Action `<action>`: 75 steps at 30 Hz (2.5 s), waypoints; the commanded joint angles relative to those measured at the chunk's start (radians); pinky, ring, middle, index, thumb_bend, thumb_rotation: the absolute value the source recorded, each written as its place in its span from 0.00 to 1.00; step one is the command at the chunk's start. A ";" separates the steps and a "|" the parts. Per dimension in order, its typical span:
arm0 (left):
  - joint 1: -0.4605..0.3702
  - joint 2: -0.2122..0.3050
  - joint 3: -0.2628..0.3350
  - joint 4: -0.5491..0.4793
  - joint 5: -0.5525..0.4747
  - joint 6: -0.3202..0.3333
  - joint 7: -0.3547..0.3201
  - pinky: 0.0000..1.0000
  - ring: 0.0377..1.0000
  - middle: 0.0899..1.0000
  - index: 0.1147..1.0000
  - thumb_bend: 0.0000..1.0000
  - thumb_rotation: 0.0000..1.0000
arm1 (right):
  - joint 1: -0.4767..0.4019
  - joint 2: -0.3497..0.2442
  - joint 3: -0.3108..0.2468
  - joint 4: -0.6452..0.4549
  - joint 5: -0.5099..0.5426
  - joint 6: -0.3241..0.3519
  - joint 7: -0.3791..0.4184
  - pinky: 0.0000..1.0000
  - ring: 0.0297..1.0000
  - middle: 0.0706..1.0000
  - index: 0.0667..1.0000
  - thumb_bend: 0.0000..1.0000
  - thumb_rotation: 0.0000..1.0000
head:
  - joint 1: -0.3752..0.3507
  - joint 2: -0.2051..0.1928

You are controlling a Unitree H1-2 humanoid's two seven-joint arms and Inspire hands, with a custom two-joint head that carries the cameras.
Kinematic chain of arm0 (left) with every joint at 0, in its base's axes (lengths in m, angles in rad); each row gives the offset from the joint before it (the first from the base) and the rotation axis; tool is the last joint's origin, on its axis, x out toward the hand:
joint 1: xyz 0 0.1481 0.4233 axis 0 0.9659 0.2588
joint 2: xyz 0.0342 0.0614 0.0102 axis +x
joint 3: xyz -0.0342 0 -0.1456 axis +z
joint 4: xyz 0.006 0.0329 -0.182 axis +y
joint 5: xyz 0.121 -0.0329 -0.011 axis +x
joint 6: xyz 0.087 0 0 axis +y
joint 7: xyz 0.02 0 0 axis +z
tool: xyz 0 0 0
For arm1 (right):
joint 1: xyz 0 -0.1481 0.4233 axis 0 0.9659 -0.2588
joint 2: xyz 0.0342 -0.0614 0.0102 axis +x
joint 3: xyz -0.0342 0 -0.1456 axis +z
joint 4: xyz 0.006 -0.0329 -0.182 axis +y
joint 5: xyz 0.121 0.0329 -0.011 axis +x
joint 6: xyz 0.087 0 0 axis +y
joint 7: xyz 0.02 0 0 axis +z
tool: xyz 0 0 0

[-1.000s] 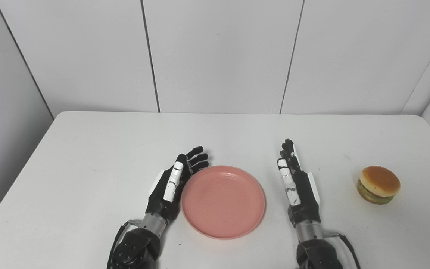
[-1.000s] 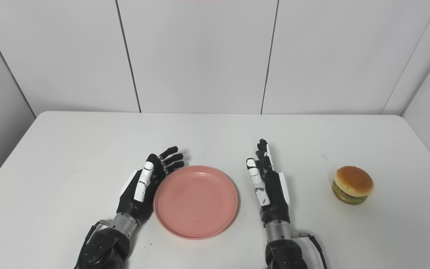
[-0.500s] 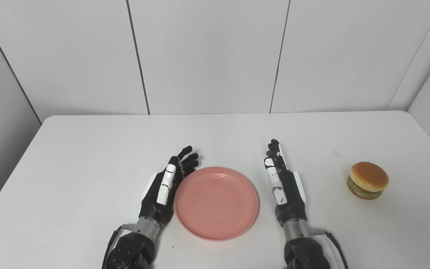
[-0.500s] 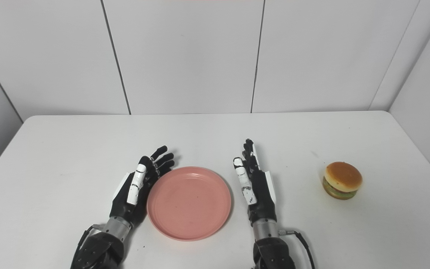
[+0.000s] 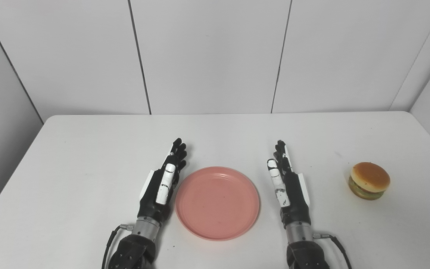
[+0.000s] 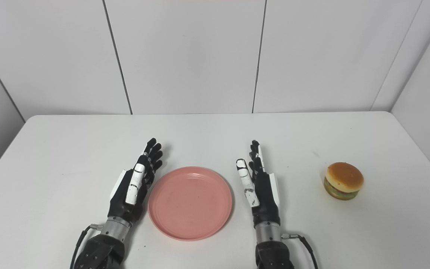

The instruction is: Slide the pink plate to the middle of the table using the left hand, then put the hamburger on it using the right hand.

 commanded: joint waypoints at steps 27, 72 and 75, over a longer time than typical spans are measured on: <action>0.116 -0.046 0.070 0.032 -0.033 0.024 0.104 1.00 1.00 1.00 1.00 0.53 1.00 | -0.006 -0.221 -0.090 -0.276 -0.249 0.087 -0.058 0.92 0.95 0.95 0.96 0.56 0.87 | -0.065 0.013; 0.146 0.011 0.098 -0.005 -0.104 0.153 0.061 1.00 1.00 1.00 1.00 0.58 1.00 | 0.026 -0.572 -0.092 -0.359 -0.617 0.479 0.235 0.79 0.86 0.88 0.91 0.83 0.56 | -0.334 -0.005; 0.149 0.010 0.099 -0.013 -0.107 0.163 0.063 1.00 1.00 1.00 1.00 0.59 1.00 | 0.025 -0.572 -0.084 -0.336 -0.615 0.473 0.229 0.78 0.86 0.88 0.90 0.83 0.55 | -0.334 -0.005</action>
